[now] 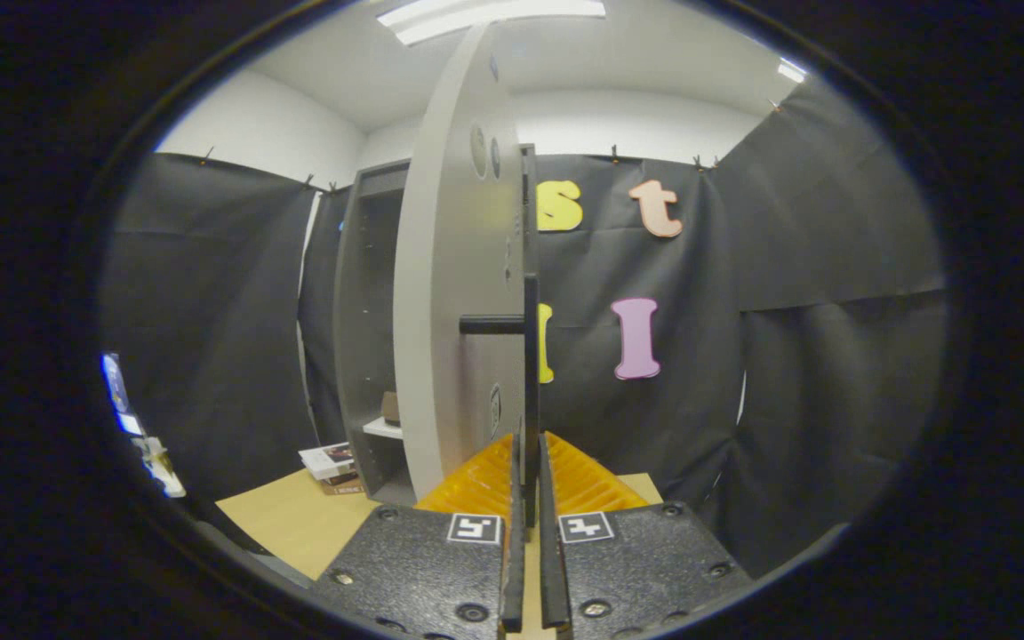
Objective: Open the shoe cabinet door, grab the shoes and put them into the shoe cabinet, then close the shoe cabinet door.
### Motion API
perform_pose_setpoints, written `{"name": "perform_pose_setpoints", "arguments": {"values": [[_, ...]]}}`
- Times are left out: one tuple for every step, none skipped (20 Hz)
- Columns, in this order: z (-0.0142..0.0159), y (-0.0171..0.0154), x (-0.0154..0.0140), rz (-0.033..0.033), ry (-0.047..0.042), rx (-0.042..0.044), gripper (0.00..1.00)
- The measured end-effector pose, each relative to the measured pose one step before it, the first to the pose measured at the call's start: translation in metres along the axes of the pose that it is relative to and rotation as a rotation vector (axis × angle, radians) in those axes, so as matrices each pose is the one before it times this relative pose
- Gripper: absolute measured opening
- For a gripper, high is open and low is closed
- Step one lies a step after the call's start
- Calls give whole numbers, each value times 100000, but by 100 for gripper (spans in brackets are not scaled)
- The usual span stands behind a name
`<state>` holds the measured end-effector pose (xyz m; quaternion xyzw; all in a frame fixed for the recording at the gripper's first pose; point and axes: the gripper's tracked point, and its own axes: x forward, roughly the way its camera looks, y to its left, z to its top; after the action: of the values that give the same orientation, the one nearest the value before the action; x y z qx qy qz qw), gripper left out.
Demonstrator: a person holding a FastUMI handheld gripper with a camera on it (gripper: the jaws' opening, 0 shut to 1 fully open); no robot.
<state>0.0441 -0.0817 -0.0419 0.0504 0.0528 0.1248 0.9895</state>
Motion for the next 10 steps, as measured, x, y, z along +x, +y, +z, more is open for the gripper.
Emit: {"name": "perform_pose_setpoints", "arguments": {"values": [[-91,-875,112,-114,183,2950,9],[-121,60,-129,3483,928,3258,8],[141,-275,-243,856,716,4408,8],[87,154,-728,2480,552,4944,12],[344,180,-799,1653,-928,3362,16],[919,-78,-871,-1572,-2735,1037,29],[1035,-664,-1033,-3988,-4574,-1081,41],[1344,-438,-1074,-4064,-5142,-2156,54],[1141,-289,-493,-4343,-5494,-1730,66],[1258,-21,-1054,-3247,-4550,-1698,79]]}}
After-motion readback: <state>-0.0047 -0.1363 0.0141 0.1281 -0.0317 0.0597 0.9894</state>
